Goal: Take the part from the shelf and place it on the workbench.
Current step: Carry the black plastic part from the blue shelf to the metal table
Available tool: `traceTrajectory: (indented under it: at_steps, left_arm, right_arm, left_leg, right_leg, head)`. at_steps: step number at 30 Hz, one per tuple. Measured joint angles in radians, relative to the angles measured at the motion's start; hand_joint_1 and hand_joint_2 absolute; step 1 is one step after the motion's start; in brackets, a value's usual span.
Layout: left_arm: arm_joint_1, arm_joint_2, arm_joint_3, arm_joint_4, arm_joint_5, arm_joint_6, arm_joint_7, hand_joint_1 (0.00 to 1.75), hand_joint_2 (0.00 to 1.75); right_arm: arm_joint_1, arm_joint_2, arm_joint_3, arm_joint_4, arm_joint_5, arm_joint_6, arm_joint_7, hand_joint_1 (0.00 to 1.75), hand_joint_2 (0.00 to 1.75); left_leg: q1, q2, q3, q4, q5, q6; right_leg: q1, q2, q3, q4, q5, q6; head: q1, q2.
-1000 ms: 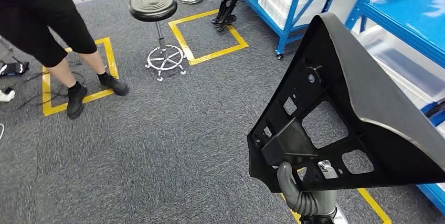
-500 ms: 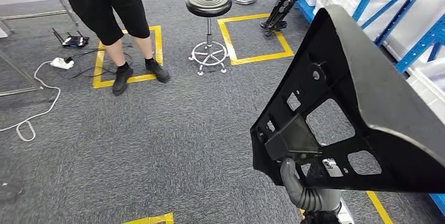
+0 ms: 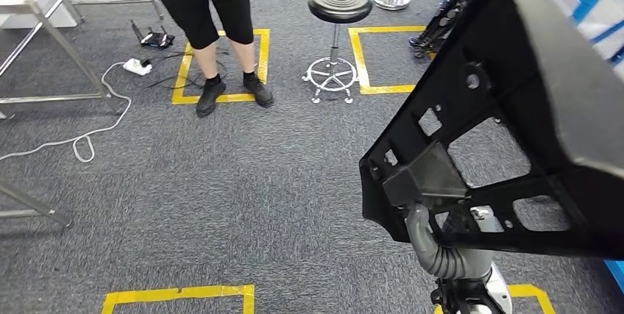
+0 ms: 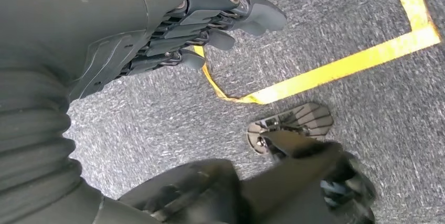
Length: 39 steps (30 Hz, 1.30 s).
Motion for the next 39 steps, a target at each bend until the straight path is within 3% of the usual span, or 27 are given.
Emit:
traceTrajectory:
  at_steps: [1,3,5,7,9,10,11,12,14,16,18,19,20,22,24,25,26,27,29,31,33,34,36,38,39]
  left_arm:
    - [-0.001,0.0,0.0,0.0,0.0,0.0,0.0,0.0,1.75]
    - [-0.001,0.0,0.0,0.0,-0.001,0.001,0.0,0.0,1.75]
    - [-0.002,0.0,0.0,0.0,-0.002,0.002,0.001,0.0,1.75]
    - [-0.005,-0.001,0.0,0.0,-0.002,0.003,0.001,0.0,1.75]
    - [-0.007,-0.001,0.0,0.0,-0.004,0.004,0.001,0.0,1.75]
    - [-0.007,-0.001,0.0,0.0,-0.006,0.004,0.001,0.0,1.75]
    - [-0.006,-0.001,0.0,0.0,-0.007,0.005,0.001,0.0,1.75]
    - [-0.006,-0.001,0.0,0.0,-0.008,0.006,0.001,0.0,1.75]
    - [-0.006,-0.002,0.0,0.0,-0.009,0.009,0.001,0.0,1.75]
    - [-0.007,-0.002,0.0,0.0,-0.01,0.013,0.001,0.0,1.75]
    - [-0.003,-0.001,0.0,0.0,-0.012,0.015,0.001,0.0,1.75]
    - [-0.001,0.0,0.0,0.0,-0.012,0.015,0.001,0.0,1.75]
    - [0.001,0.0,0.0,0.0,-0.013,0.016,0.001,0.0,1.75]
    - [0.001,0.0,-0.001,0.0,-0.016,0.016,0.001,0.0,1.75]
    - [-0.002,-0.001,-0.001,0.0,-0.02,0.015,0.001,0.0,1.75]
    - [-0.003,-0.002,-0.001,0.0,-0.022,0.015,0.001,0.0,1.75]
    - [-0.003,-0.002,-0.001,0.0,-0.023,0.015,0.001,0.0,1.75]
    - [-0.003,-0.002,-0.002,0.0,-0.025,0.014,0.001,0.0,1.75]
    - [-0.005,-0.001,-0.002,0.0,-0.028,0.014,0.001,0.0,1.75]
    - [-0.009,-0.001,-0.004,0.0,-0.031,0.013,0.002,0.0,1.75]
    - [-0.011,-0.001,-0.006,0.0,-0.034,0.013,0.004,0.0,1.75]
    - [-0.012,-0.002,-0.006,0.0,-0.036,0.013,0.005,0.0,1.75]
    - [-0.015,-0.002,-0.009,0.0,-0.04,0.013,0.007,0.0,1.75]
    - [-0.021,-0.002,-0.012,-0.001,-0.042,0.013,0.008,0.0,1.75]
    - [-0.023,-0.003,-0.012,-0.001,-0.042,0.013,0.008,0.0,1.75]
  right_arm:
    - [-0.004,-0.002,-0.004,-0.002,-0.001,0.0,0.001,1.75,1.75]
    - [-0.011,-0.006,-0.009,-0.004,-0.002,0.0,0.003,1.75,1.75]
    - [-0.016,-0.008,-0.013,-0.008,-0.004,0.0,0.005,1.75,1.75]
    - [-0.018,-0.013,-0.019,-0.011,-0.006,-0.001,0.006,1.75,1.75]
    - [-0.017,-0.016,-0.025,-0.012,-0.007,-0.001,0.007,1.75,1.75]
    - [-0.017,-0.017,-0.027,-0.012,-0.007,-0.001,0.008,1.75,1.75]
    - [-0.017,-0.017,-0.029,-0.012,-0.008,-0.001,0.008,1.75,1.75]
    - [-0.018,-0.017,-0.032,-0.012,-0.008,-0.001,0.009,1.75,1.75]
    - [-0.021,-0.018,-0.035,-0.012,-0.008,-0.001,0.01,1.75,1.75]
    - [-0.025,-0.02,-0.042,-0.012,-0.009,-0.002,0.014,1.75,1.75]
    - [-0.03,-0.022,-0.055,-0.013,-0.012,-0.005,0.018,1.75,1.75]
    - [-0.033,-0.023,-0.062,-0.012,-0.014,-0.006,0.022,1.75,1.75]
    - [-0.036,-0.024,-0.07,-0.012,-0.017,-0.007,0.026,1.75,1.75]
    - [-0.04,-0.024,-0.089,-0.01,-0.026,-0.008,0.038,1.75,1.75]
    - [-0.044,-0.024,-0.11,-0.004,-0.036,-0.007,0.051,1.75,1.75]
    - [-0.047,-0.024,-0.119,0.0,-0.039,-0.007,0.056,1.75,1.75]
    - [-0.05,-0.024,-0.126,0.004,-0.041,-0.006,0.059,1.75,1.75]
    - [-0.054,-0.024,-0.133,0.008,-0.042,-0.006,0.061,1.75,1.75]
    - [-0.062,-0.024,-0.143,0.015,-0.044,-0.004,0.067,1.75,1.75]
    - [-0.075,-0.023,-0.154,0.024,-0.046,0.002,0.079,1.75,1.75]
    - [-0.095,-0.022,-0.164,0.036,-0.049,0.011,0.092,1.75,1.75]
    - [-0.104,-0.022,-0.168,0.043,-0.051,0.015,0.097,1.75,1.75]
    - [-0.12,-0.021,-0.177,0.054,-0.056,0.022,0.103,1.75,1.75]
    - [-0.132,-0.02,-0.186,0.065,-0.061,0.028,0.108,1.75,1.75]
    - [-0.136,-0.02,-0.19,0.071,-0.063,0.03,0.111,1.75,1.75]
  left_leg:
    - [-0.005,-0.001,0.002,-0.01,-0.001,0.006]
    - [-0.007,-0.027,-0.002,-0.017,0.005,0.02]
    - [-0.002,-0.053,-0.001,-0.025,0.013,0.035]
    - [0.004,-0.079,-0.002,-0.03,0.02,0.045]
    - [0.005,-0.11,-0.007,-0.029,0.023,0.049]
    - [0.005,-0.126,-0.008,-0.029,0.025,0.049]
    - [0.005,-0.142,-0.009,-0.029,0.026,0.048]
    - [0.006,-0.158,-0.009,-0.029,0.028,0.046]
    - [0.006,-0.189,-0.012,-0.027,0.032,0.037]
    - [0.003,-0.215,-0.019,-0.028,0.036,0.025]
    - [0.003,-0.238,-0.026,-0.035,0.045,0.01]
    - [0.003,-0.224,-0.03,-0.033,0.045,0.004]
    - [0.002,-0.194,-0.038,-0.018,0.035,-0.001]
    - [0.0,-0.108,-0.081,0.078,-0.024,-0.006]
    - [0.004,-0.075,-0.144,0.216,-0.088,-0.012]
    - [0.006,-0.072,-0.161,0.255,-0.098,-0.015]
    - [0.008,-0.069,-0.158,0.254,-0.088,-0.017]
    - [0.01,-0.063,-0.134,0.212,-0.062,-0.019]
    - [0.007,-0.017,-0.055,0.073,-0.006,-0.017]
    - [0.001,0.013,-0.012,-0.007,0.014,-0.005]
    - [-0.003,-0.007,-0.015,-0.016,0.014,0.01]
    - [-0.002,-0.02,-0.016,-0.019,0.016,0.018]
    - [0.003,-0.047,-0.017,-0.024,0.023,0.033]
    - [0.006,-0.075,-0.021,-0.025,0.028,0.043]
    - [0.006,-0.091,-0.023,-0.025,0.03,0.046]
  right_leg:
    - [0.002,-0.01,0.001,-0.001,-0.001,0.005]
    - [0.001,-0.028,0.003,-0.003,-0.003,0.014]
    - [-0.004,0.013,-0.007,0.024,-0.022,0.02]
    - [-0.009,0.088,-0.058,0.134,-0.074,0.016]
    - [-0.01,0.116,-0.128,0.269,-0.122,0.014]
    - [-0.011,0.118,-0.147,0.299,-0.126,0.019]
    - [-0.012,0.12,-0.146,0.289,-0.114,0.027]
    - [-0.014,0.125,-0.125,0.24,-0.089,0.037]
    - [-0.021,0.173,-0.058,0.091,-0.03,0.05]
    - [-0.024,0.21,-0.019,0.004,-0.001,0.044]
    - [-0.023,0.192,-0.013,-0.006,0.007,0.028]
    - [-0.024,0.178,-0.01,-0.008,0.011,0.021]
    - [-0.026,0.163,-0.008,-0.011,0.015,0.013]
    - [-0.025,0.13,-0.005,-0.014,0.017,0.002]
    - [-0.02,0.096,-0.004,-0.014,0.014,-0.004]
    - [-0.019,0.079,-0.004,-0.013,0.014,-0.005]
    - [-0.019,0.064,-0.003,-0.013,0.013,-0.005]
    - [-0.019,0.049,-0.002,-0.013,0.011,-0.004]
    - [-0.015,0.026,0.004,-0.011,0.004,0.003]
    - [-0.006,0.007,0.009,-0.009,-0.003,0.013]
    - [-0.001,-0.015,0.013,-0.011,-0.005,0.021]
    - [-0.002,-0.015,0.013,-0.009,-0.009,0.025]
    - [-0.007,0.034,-0.008,0.036,-0.036,0.029]
    - [-0.011,0.099,-0.071,0.165,-0.092,0.025]
    - [-0.011,0.112,-0.107,0.236,-0.117,0.024]
  head:
    - [0.002,0.0]
    - [0.004,0.0]
    - [0.005,0.0]
    - [0.011,0.0]
    - [0.014,0.0]
    - [0.014,0.0]
    - [0.014,0.0]
    - [0.014,0.0]
    - [0.015,0.0]
    - [0.015,0.0]
    - [0.013,0.0]
    - [0.012,0.0]
    - [0.009,0.0]
    - [0.002,0.0]
    - [-0.001,0.0]
    - [-0.001,0.0]
    - [-0.002,0.0]
    - [-0.002,0.0]
    - [-0.003,0.0]
    - [0.0,0.0]
    - [0.003,0.0]
    - [0.004,0.0]
    - [0.005,0.0]
    - [0.008,0.0]
    - [0.009,0.0]
